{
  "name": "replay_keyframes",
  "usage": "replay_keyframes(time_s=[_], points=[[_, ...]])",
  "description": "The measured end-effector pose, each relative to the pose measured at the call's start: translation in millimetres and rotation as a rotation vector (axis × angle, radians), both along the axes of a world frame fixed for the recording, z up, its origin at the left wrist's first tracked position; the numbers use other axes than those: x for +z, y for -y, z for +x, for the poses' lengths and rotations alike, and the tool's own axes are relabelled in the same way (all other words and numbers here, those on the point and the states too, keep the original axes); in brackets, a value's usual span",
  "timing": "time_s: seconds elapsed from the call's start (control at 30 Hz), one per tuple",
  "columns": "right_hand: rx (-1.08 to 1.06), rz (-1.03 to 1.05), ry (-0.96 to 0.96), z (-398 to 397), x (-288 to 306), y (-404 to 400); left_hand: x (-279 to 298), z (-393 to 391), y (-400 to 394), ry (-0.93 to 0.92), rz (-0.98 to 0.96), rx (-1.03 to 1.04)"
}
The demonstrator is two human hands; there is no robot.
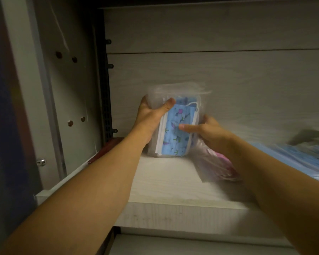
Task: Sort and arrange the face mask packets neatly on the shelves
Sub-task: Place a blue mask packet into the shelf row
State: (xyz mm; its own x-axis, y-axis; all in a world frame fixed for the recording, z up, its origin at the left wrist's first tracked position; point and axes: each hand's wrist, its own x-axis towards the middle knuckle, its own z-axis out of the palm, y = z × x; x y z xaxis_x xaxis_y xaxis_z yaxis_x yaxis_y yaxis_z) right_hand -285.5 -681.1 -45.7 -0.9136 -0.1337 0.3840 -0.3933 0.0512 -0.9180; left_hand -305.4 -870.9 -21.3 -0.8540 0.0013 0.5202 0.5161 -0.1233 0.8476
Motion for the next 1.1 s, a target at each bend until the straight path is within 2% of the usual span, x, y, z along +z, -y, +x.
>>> replay_keyframes(time_s=[0.1, 0.27, 0.33, 0.47, 0.6, 0.77, 0.9, 1.1], points=[[-0.082, 0.01, 0.013, 2, -3, 5, -2, 4, -7, 0.019, -0.03, -0.118], [-0.202, -0.11, -0.012, 4, 5, 10, 5, 2, -5, 0.003, 0.079, -0.059], [-0.222, -0.146, -0.021, 6, 7, 11, 6, 4, 0, 0.046, 0.058, -0.065], [-0.105, -0.087, -0.015, 12, 6, 15, 0, 7, 1, 0.11, -0.115, -0.144], [0.014, -0.002, -0.001, 13, 5, 11, -1, 2, 0, 0.069, -0.011, -0.13], [-0.072, -0.04, 0.027, -4, -1, 5, 1, 1, 4, 0.084, 0.037, -0.191], [0.01, -0.041, 0.057, 0, 2, 8, 0, 0, 5, 0.067, 0.055, -0.195], [-0.015, -0.075, 0.099, 1, 1, 5, 2, -6, 6, 0.047, 0.095, -0.146]])
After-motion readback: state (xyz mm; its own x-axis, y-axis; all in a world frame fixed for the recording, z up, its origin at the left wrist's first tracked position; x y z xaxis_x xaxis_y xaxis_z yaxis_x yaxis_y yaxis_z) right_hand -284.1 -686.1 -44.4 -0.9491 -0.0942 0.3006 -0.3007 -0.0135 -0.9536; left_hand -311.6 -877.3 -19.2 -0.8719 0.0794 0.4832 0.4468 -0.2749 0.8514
